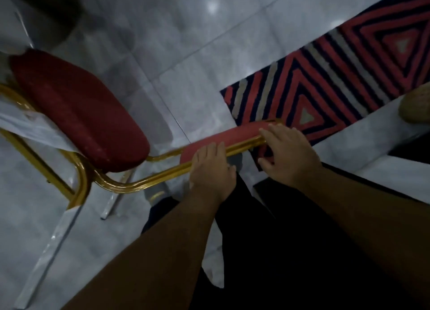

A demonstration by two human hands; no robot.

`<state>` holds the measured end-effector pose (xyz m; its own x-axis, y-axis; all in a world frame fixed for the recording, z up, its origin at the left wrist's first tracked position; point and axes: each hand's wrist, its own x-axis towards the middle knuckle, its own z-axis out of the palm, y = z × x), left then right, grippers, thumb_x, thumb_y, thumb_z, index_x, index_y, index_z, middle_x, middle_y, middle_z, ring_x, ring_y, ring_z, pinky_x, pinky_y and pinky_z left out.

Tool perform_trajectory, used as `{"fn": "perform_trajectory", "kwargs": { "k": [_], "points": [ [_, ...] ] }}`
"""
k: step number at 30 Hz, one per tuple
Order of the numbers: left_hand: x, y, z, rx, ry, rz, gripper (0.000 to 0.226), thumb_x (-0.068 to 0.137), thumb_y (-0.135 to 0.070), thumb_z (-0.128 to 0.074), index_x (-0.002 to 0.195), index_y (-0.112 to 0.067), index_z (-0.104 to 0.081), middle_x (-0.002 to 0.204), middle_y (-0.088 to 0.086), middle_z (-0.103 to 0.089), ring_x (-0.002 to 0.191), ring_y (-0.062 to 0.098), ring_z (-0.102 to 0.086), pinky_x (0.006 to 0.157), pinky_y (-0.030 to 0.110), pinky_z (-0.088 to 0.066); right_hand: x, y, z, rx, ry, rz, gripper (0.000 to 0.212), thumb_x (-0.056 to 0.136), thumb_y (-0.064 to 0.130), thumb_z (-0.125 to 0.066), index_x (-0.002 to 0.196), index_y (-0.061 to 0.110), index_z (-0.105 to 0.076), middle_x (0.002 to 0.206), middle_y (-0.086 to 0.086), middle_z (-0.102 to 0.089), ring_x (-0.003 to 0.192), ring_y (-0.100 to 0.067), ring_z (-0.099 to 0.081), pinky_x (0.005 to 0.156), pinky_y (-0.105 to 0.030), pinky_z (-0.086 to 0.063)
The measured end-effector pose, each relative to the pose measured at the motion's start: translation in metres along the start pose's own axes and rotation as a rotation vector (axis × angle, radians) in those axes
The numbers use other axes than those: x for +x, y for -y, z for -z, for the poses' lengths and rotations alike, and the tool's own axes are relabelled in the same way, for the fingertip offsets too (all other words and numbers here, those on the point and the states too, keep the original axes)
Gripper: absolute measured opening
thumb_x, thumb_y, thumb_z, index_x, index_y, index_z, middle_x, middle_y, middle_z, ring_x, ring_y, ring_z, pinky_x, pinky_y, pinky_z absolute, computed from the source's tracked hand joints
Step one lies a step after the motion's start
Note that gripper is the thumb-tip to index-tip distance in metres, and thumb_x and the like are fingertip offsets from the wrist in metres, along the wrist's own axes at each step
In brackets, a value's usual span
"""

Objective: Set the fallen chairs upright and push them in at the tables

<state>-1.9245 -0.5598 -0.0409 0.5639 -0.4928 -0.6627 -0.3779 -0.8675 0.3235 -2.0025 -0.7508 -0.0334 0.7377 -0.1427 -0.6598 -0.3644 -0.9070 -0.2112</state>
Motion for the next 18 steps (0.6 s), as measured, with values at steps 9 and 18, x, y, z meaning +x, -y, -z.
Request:
{"fn": "perform_trajectory", "kwargs": {
  "k": [9, 18],
  "points": [
    [0.063, 0.012, -0.072, 0.034, -0.131, -0.054, 0.072, 0.089, -0.054, -0.059, 0.148, -0.020, -0.038, 0.132, 0.011, -0.051, 0.117, 0.031, -0.048, 0.099, 0.045, -0.041, 0.080, -0.039, -0.055, -0.207, -0.055, 0.356, 0.049, 0.085, 0.044, -0.067, 0.119, 0.009, -0.058, 0.114, -0.014, -0.060, 0.108, -0.036, -0.054, 0.105, -0.049, -0.034],
    [0.057, 0.014, -0.079, 0.093, -0.231, -0.169, 0.044, 0.092, -0.048, -0.056, 0.123, -0.017, -0.053, 0.115, 0.009, -0.057, 0.103, 0.030, -0.052, 0.084, 0.042, -0.042, 0.075, -0.031, -0.072, -0.225, -0.282, 0.386, 0.023, 0.084, 0.020, -0.045, 0.097, 0.005, -0.058, 0.093, -0.015, -0.056, 0.086, -0.033, -0.050, 0.069, -0.042, -0.035]
  ]
}}
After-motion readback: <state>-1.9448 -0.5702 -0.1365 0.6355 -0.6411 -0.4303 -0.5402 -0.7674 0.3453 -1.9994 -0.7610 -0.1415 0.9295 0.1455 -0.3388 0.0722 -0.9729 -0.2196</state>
